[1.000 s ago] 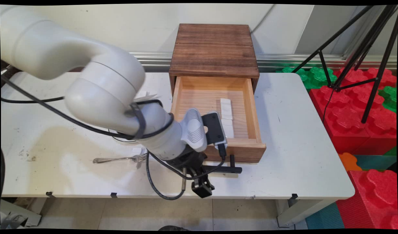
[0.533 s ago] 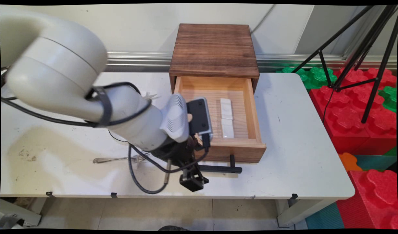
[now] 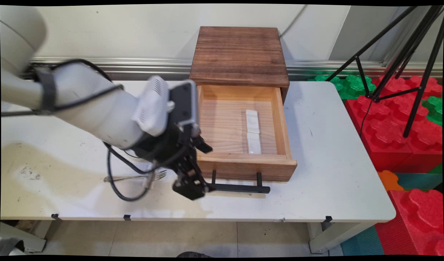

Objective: Pick up the knife from the left of the white plate

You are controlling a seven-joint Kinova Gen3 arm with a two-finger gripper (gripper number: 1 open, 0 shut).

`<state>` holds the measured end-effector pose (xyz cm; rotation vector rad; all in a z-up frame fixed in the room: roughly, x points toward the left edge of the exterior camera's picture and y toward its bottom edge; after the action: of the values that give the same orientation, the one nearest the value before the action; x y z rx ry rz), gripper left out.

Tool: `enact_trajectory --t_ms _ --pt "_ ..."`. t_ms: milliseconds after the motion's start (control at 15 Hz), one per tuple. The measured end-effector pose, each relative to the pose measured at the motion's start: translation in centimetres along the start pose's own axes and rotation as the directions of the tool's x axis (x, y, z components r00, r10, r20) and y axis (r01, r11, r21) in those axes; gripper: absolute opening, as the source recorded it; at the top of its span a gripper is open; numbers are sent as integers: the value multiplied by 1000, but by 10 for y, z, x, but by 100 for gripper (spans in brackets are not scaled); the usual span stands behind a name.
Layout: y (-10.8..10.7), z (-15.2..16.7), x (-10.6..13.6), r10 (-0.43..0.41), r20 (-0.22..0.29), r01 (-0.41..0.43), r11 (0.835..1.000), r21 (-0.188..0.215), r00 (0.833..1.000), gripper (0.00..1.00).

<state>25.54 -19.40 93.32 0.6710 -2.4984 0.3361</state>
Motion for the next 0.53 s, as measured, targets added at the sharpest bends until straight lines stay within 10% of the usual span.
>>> enact_trajectory --t_ms 533 --pt "-45 -49 -42 -24 0 24 997 74 1000 100"
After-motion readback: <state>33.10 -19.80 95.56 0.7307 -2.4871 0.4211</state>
